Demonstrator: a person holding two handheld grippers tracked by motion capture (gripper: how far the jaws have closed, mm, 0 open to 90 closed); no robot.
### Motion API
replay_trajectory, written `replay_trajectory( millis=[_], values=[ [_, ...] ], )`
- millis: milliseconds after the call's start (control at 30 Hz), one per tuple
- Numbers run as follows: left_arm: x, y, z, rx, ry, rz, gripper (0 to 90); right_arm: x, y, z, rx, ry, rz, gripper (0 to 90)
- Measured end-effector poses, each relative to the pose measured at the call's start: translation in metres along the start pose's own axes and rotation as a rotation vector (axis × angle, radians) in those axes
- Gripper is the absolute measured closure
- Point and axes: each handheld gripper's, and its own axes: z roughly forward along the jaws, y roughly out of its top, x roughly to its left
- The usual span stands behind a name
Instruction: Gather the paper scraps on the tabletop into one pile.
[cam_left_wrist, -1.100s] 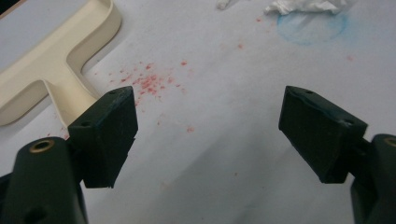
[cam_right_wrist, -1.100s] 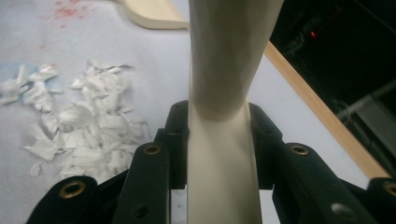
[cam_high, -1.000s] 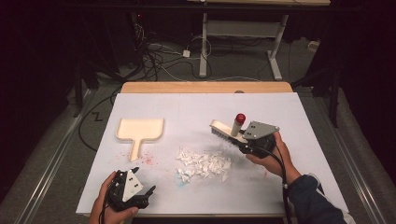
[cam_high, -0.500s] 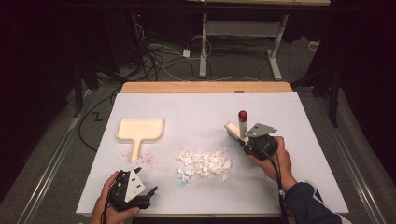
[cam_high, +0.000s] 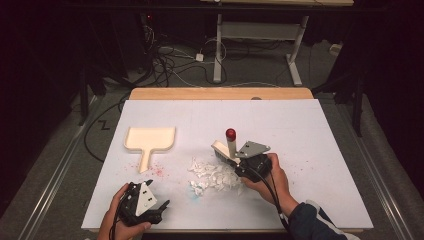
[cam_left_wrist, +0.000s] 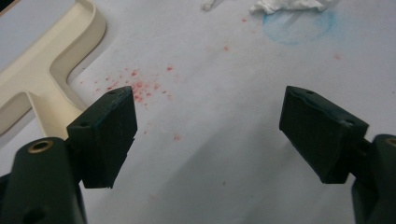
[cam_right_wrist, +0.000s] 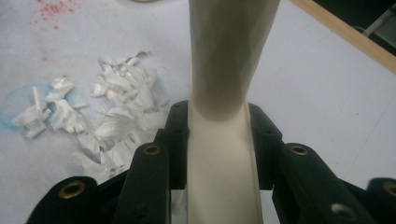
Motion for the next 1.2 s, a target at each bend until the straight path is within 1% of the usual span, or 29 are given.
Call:
replay_trajectory(
  millis=[33,100,133,167,200,233,267,300,333,367,400,433,467,500,533,567,600,733,767,800,833,867,933,1000,1033,1100,1133,1167,1200],
  values=[
    [0.0,0.0,0.0,0.0,-0.001,-0.001,18.4,0.0,0.001,-0.002,-0.005,-0.007,-0.009,67.7],
    [0.0,0.0,0.0,0.001,0.0,0.002,18.4,-0.008,0.003,-0.008,-0.036,-0.006,0.0,67.7],
    [0.001,0.0,-0.001,0.001,0.0,0.002,18.4,-0.008,0.003,-0.008,-0.036,-0.006,0.0,67.7],
    [0.001,0.0,-0.001,0.001,0.0,0.002,18.5,-0.015,0.003,-0.009,-0.051,-0.026,0.004,67.7],
    [0.001,0.0,0.0,0.002,0.001,0.003,18.4,-0.019,0.003,-0.007,-0.055,-0.044,-0.006,67.7],
    [0.001,0.0,0.0,0.004,0.002,0.002,18.4,-0.019,0.003,-0.007,-0.055,-0.044,-0.006,67.7],
    [0.001,0.0,0.0,0.004,0.001,-0.002,18.4,-0.022,0.003,-0.005,-0.06,-0.062,-0.015,67.7],
    [0.001,0.0,0.0,0.003,0.0,-0.005,18.4,-0.029,0.002,0.003,-0.065,-0.065,-0.032,67.7],
    [0.001,-0.001,0.0,0.0,-0.002,-0.008,18.4,-0.029,0.002,0.003,-0.065,-0.065,-0.032,67.7],
    [0.001,-0.001,0.001,-0.002,-0.004,-0.008,18.4,-0.034,0.001,0.013,-0.052,-0.069,-0.026,67.7],
    [0.001,-0.001,0.001,0.001,-0.005,-0.005,18.4,-0.036,0.001,0.018,-0.045,-0.078,-0.043,67.7],
    [0.001,-0.001,0.001,0.002,-0.005,-0.006,18.4,-0.036,0.001,0.018,-0.045,-0.078,-0.043,67.7],
    [0.001,-0.001,0.002,0.002,-0.006,-0.008,18.4,-0.037,0.001,0.022,-0.038,-0.081,-0.044,67.7],
    [0.001,-0.001,0.002,0.005,-0.006,-0.005,18.4,-0.039,0.001,0.026,-0.033,-0.071,-0.041,67.7],
    [0.001,-0.001,0.002,0.005,-0.006,-0.005,18.5,-0.04,0.001,0.03,-0.038,-0.061,-0.049,67.7],
    [0.001,-0.001,0.002,0.007,-0.007,-0.004,18.5,-0.04,0.001,0.03,-0.038,-0.061,-0.049,67.7],
    [0.001,-0.001,0.001,0.009,-0.007,-0.003,18.4,-0.036,0.002,0.031,-0.03,-0.053,-0.085,67.7],
    [0.001,-0.002,0.001,0.007,-0.008,-0.003,18.4,-0.02,0.001,0.031,-0.05,0.059,-0.17,67.6],
    [0.001,-0.002,0.001,0.007,-0.008,-0.003,18.5,-0.017,0.002,0.03,-0.059,0.105,-0.18,67.5],
    [0.0,-0.002,0.0,0.006,-0.008,-0.002,18.5,-0.017,0.002,0.03,-0.059,0.105,-0.18,67.5],
    [0.0,-0.002,0.0,0.004,-0.01,-0.003,18.4,-0.014,0.002,0.029,-0.059,0.14,-0.187,67.5],
    [0.001,-0.002,-0.001,-0.003,-0.014,-0.009,18.4,-0.009,0.003,0.025,-0.07,0.143,-0.204,67.7],
    [0.003,-0.002,-0.003,-0.016,-0.019,-0.028,18.4,-0.009,0.004,0.022,-0.078,0.144,-0.204,67.7],
    [0.004,-0.003,-0.003,-0.02,-0.013,-0.037,18.4,-0.011,0.005,0.014,-0.099,0.109,-0.199,67.7],
    [0.005,-0.003,-0.003,-0.017,-0.011,-0.036,18.4,-0.015,0.008,0.002,-0.134,0.084,-0.186,67.7],
    [0.007,-0.004,-0.004,-0.022,-0.01,-0.051,18.4,-0.019,0.011,-0.012,-0.187,0.106,-0.139,67.7],
    [0.007,-0.004,-0.004,-0.022,-0.01,-0.051,18.5,-0.019,0.011,-0.012,-0.187,0.106,-0.139,67.7],
    [0.009,-0.004,-0.005,-0.026,-0.003,-0.047,18.5,-0.02,0.013,-0.019,-0.215,0.126,-0.116,67.7],
    [0.01,-0.005,-0.005,-0.028,-0.001,-0.055,18.5,-0.016,0.016,-0.032,-0.264,0.173,-0.081,67.7]
  ],
)
